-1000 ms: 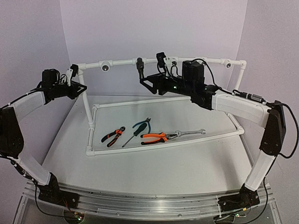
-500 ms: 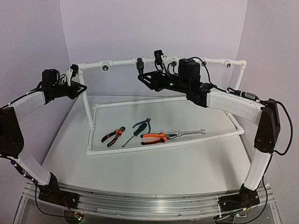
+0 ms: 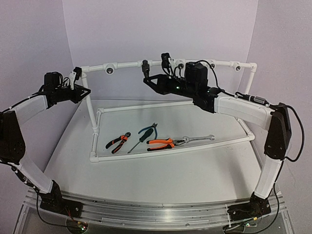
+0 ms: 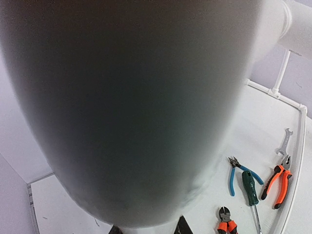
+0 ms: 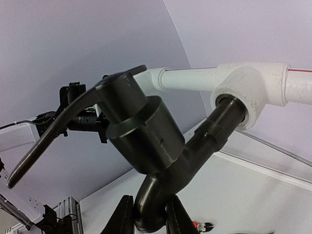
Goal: Install the water faucets
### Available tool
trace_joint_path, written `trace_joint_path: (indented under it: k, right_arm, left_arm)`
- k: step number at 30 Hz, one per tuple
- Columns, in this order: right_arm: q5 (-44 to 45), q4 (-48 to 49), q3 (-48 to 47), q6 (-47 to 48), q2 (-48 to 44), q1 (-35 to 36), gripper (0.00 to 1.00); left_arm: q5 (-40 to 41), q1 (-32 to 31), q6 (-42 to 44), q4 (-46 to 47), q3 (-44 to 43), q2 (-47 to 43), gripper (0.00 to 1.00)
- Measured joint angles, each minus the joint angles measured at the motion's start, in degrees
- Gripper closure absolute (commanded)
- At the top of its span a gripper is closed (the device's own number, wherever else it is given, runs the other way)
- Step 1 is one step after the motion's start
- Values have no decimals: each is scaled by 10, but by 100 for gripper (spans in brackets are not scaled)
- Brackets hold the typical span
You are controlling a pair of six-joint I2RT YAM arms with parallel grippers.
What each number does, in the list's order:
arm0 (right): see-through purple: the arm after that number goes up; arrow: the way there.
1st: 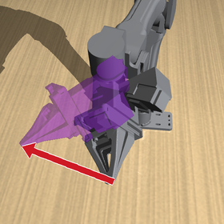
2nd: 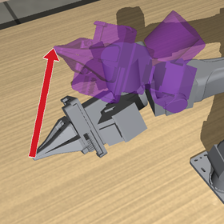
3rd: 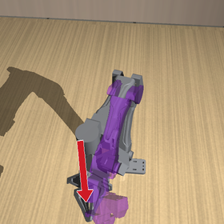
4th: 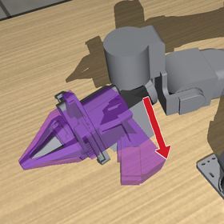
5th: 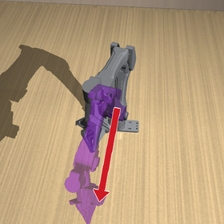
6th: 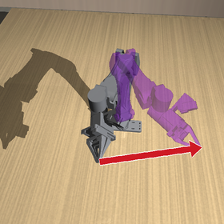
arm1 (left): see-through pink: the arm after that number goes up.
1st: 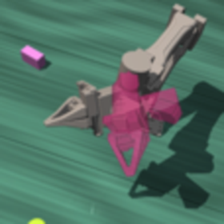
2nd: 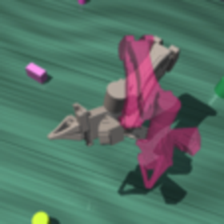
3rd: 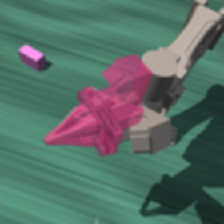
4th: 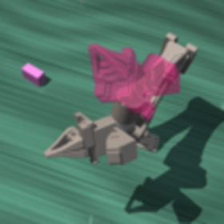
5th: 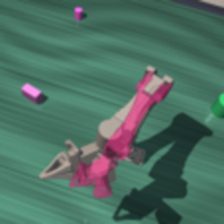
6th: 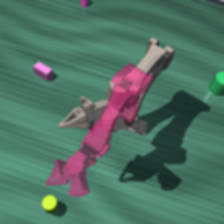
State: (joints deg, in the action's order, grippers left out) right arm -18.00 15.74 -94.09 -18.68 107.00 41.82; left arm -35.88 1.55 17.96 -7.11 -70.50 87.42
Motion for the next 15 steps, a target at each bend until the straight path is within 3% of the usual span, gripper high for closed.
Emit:
trace_joint_path:
  k: [8, 15]
  right_arm:
    - [4, 55, 13, -61, 11, 1, 100]
    - [29, 120, 42, -95, 13, 8, 100]
  left_arm:
    - [4, 1, -1, 1, -4, 3, 100]
    - [6, 1, 0, 2, -5, 5, 100]
